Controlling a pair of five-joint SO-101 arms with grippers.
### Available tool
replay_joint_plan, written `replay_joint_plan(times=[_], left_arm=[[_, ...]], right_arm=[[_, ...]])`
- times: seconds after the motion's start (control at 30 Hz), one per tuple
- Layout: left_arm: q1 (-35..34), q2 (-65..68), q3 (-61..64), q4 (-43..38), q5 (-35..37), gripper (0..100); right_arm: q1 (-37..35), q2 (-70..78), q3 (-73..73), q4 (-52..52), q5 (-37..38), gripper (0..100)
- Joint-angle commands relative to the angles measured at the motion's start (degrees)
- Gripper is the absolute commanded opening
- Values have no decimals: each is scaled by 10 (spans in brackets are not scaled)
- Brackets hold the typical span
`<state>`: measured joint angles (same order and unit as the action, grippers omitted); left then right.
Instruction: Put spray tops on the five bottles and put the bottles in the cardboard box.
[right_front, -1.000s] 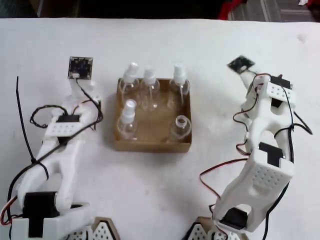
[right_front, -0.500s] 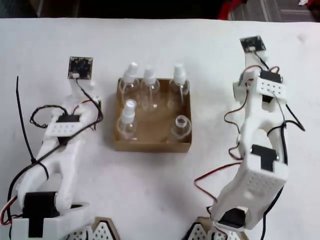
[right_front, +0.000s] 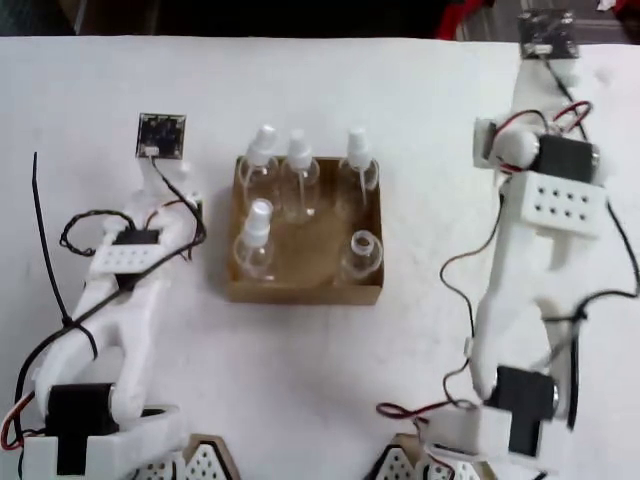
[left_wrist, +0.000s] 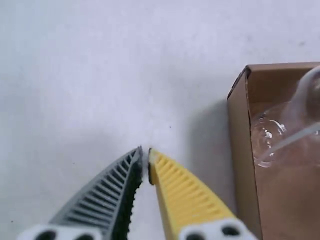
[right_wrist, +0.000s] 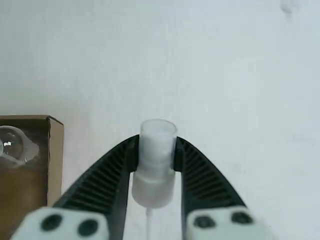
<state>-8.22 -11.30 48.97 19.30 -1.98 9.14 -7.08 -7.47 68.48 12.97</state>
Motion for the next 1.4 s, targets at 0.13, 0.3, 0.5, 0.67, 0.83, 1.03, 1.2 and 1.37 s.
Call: replay_joint_plan(times=[0.13, 0.3, 0.5, 0.67, 0.83, 1.03, 1.2, 1.37], left_arm=[[4, -15, -28, -11, -6, 24], [4, -15, -28, -11, -6, 24], [4, -15, -28, -11, -6, 24], [6, -15, -28, -11, -6, 24], [6, -15, -28, -11, -6, 24], [6, -15, -28, -11, -6, 24], [2, -16, -29, -13, -6, 24], [-12, -21, -30, -11, -2, 24]], right_arm=[[-15, -155, -5, 87, -6, 15], [-61, -270, -3, 120, -6, 15], [-139, -413, 129, 56, -6, 15], [-179, -554, 298, -78, -2, 15], [-211, -687, 447, -276, 0, 15], [-291, -731, 578, -451, 0, 15], [-326, -731, 619, -512, 0, 15], [-322, -731, 636, -518, 23, 15]])
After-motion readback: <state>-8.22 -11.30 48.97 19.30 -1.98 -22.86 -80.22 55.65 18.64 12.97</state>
